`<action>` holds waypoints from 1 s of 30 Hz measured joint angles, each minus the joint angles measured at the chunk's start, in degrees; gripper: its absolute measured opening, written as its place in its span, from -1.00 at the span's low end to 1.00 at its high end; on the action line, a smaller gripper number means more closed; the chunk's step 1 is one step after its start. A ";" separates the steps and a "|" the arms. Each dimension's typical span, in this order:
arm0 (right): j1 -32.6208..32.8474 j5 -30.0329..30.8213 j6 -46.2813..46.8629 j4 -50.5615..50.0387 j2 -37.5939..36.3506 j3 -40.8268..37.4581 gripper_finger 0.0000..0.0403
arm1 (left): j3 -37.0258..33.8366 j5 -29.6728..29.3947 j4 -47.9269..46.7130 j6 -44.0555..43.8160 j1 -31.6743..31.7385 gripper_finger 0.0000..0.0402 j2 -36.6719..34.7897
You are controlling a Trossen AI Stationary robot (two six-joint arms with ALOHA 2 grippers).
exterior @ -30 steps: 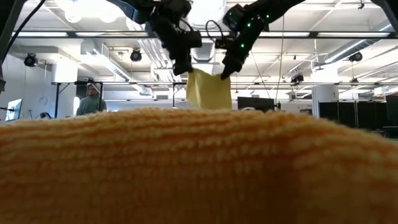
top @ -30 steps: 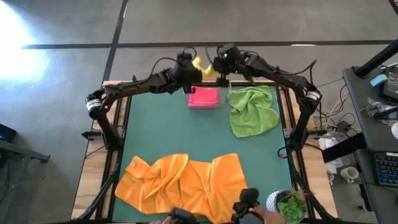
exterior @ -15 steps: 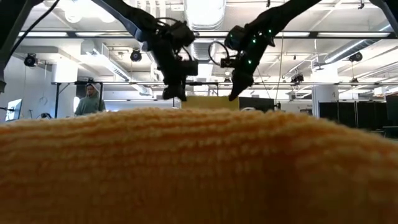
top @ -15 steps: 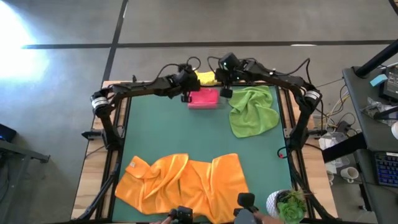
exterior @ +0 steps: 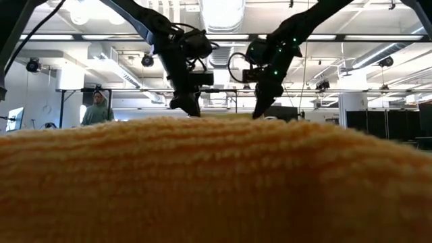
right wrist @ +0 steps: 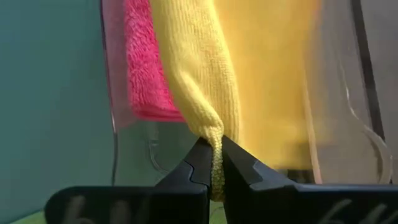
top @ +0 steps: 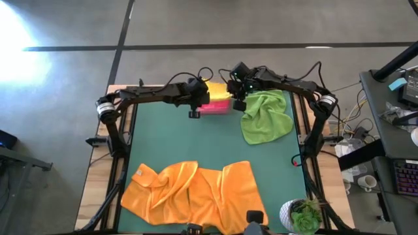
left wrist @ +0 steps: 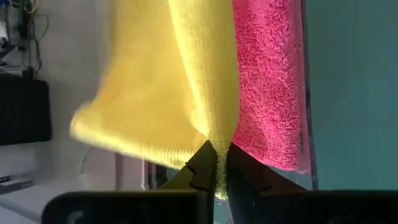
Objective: Fold microfiber towels
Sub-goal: Put the yellow microfiber towel into the transparent bin
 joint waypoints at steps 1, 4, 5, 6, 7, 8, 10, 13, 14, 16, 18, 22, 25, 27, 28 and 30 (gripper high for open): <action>-0.02 -0.11 -0.08 0.16 0.13 -0.23 -0.96 | -0.16 0.08 0.06 -0.01 0.03 -0.95 0.18; 0.02 -0.20 -0.13 0.38 1.32 -0.48 -0.96 | -0.66 1.87 -0.12 0.05 0.06 -0.95 0.66; 0.14 -0.23 -0.15 0.28 1.90 -0.50 -0.96 | -0.72 2.61 -0.10 0.05 0.06 -0.95 0.83; 0.27 -0.35 -0.15 0.07 2.38 -0.52 -0.96 | -0.76 3.48 -0.03 0.05 0.06 -0.95 0.99; 0.30 -0.81 -0.15 -0.35 2.82 -0.52 -0.96 | -0.84 4.01 0.17 0.06 0.06 -0.95 1.10; 0.42 -1.48 -0.13 -0.76 3.17 -0.52 -0.96 | -0.91 4.28 0.28 0.05 0.07 -0.95 1.17; 0.64 -2.42 -0.23 -1.40 3.70 -0.52 -0.96 | -1.02 4.68 0.37 0.05 0.07 -0.95 1.30; 0.92 -2.79 -1.22 -2.36 4.10 -0.52 -0.96 | -1.22 6.59 -0.07 0.03 0.06 -0.95 1.30; 0.96 -2.96 -1.47 -2.48 4.10 -0.52 -0.96 | -1.24 6.90 -0.44 0.05 0.06 -0.95 1.29; 1.03 -3.12 -1.25 -2.48 3.97 -0.40 -0.95 | -1.22 6.99 -1.25 0.04 0.01 -0.95 1.26; 1.01 -3.10 -0.72 -2.47 3.97 0.19 -0.92 | -1.21 7.01 -1.32 0.05 0.01 -0.95 1.23; 1.01 -3.07 -0.98 -3.26 3.94 1.84 -0.80 | -0.92 6.57 -1.52 0.05 0.06 -0.93 1.09; 1.01 -3.08 -1.09 -4.15 3.88 3.04 -0.67 | -0.37 6.29 -1.70 0.05 0.06 -0.86 1.09; 1.01 -3.08 -1.51 -5.04 3.87 3.76 -0.58 | 0.15 6.18 -1.54 0.05 0.03 -0.79 1.09; 1.01 -3.06 -1.66 -5.30 3.85 3.99 -0.54 | 0.41 6.09 -1.54 0.05 0.03 -0.75 1.09; 1.01 -3.08 -1.70 -5.58 3.75 4.28 -0.46 | 0.89 5.78 -1.55 0.05 -0.01 -0.66 1.06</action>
